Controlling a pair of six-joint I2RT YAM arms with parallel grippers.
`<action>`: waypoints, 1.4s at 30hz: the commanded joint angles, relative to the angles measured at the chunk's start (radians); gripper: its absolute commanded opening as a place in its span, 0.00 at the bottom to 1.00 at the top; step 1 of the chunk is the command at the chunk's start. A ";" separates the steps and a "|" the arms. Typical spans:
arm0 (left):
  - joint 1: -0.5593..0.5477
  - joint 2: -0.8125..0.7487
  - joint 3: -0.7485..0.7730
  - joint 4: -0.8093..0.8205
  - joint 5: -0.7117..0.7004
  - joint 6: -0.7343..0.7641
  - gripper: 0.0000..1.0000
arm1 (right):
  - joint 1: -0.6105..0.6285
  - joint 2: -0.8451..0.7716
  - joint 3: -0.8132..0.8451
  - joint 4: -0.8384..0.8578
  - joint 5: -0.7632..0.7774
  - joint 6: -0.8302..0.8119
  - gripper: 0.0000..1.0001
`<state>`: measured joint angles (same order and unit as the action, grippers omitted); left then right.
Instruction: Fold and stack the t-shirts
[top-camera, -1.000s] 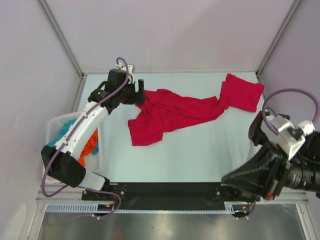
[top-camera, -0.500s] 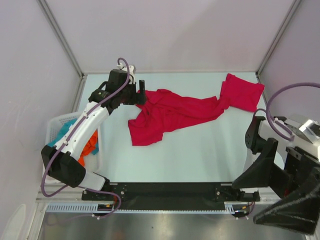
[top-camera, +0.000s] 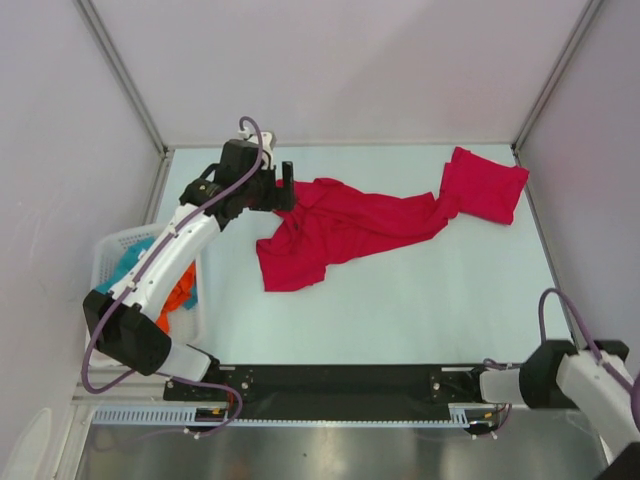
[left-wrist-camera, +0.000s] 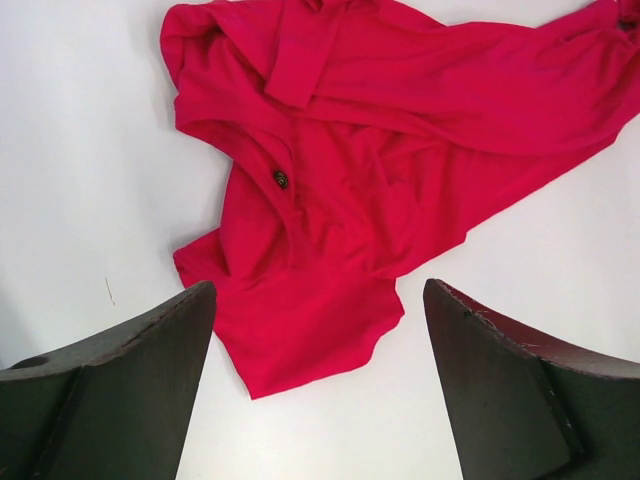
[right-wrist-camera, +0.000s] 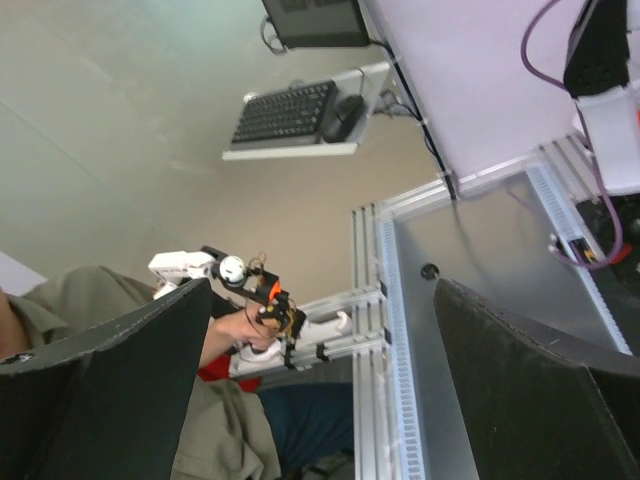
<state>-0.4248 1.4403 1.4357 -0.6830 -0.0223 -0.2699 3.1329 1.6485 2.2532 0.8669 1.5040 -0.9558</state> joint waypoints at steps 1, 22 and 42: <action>-0.029 -0.018 0.040 0.011 0.001 -0.011 0.90 | 0.041 0.170 0.357 0.141 0.257 -0.314 1.00; -0.037 -0.069 0.032 -0.010 -0.031 0.005 0.90 | 0.041 -0.154 -0.078 0.133 0.265 -0.008 1.00; -0.039 -0.050 0.034 0.033 0.013 -0.017 0.89 | 0.041 -0.345 -0.320 0.241 0.256 0.393 1.00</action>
<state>-0.4564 1.4025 1.4364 -0.6903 -0.0372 -0.2790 3.1340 1.1847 1.6470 1.0431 1.5150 -0.4007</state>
